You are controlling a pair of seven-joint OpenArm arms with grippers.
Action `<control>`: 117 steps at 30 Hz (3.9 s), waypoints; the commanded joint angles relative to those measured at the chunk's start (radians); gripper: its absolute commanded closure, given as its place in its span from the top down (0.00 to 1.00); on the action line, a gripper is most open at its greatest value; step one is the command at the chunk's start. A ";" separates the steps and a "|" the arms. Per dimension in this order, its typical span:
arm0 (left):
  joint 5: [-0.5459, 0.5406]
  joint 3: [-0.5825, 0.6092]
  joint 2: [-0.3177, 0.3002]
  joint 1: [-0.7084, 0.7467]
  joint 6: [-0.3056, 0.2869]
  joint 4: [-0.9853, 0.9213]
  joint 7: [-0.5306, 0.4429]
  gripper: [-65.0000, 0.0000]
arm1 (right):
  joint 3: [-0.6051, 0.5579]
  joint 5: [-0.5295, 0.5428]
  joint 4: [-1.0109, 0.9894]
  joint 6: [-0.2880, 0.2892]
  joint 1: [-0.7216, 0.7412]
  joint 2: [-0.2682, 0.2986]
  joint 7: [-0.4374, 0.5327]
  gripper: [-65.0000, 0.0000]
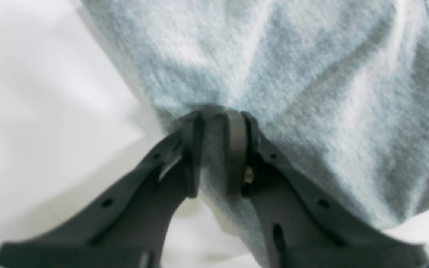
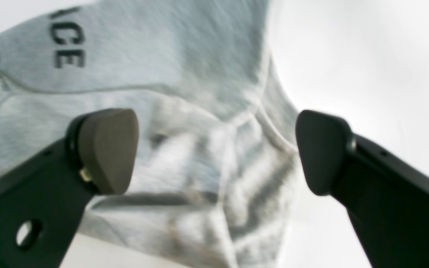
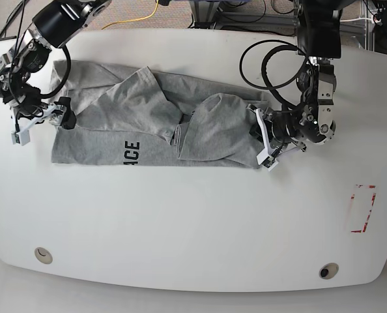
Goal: Layout the t-shirt on the table in an organized manner, then fold the t-shirt properly
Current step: 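Reposition the right gripper onto the shirt's folded end, then fold the shirt end with the right gripper toward the left gripper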
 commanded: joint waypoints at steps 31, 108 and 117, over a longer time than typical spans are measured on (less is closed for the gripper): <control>0.032 0.002 -0.008 0.005 0.002 0.009 0.036 0.15 | 0.017 0.013 -0.333 0.001 0.033 0.119 0.137 1.00; 0.038 0.234 0.074 -0.016 0.007 0.002 0.036 0.15 | -0.478 0.011 0.488 0.001 -0.074 -0.228 -0.031 0.00; 0.039 0.235 0.107 -0.032 0.008 0.000 0.039 0.15 | -0.563 0.006 0.488 0.001 -0.048 -0.292 -0.031 0.00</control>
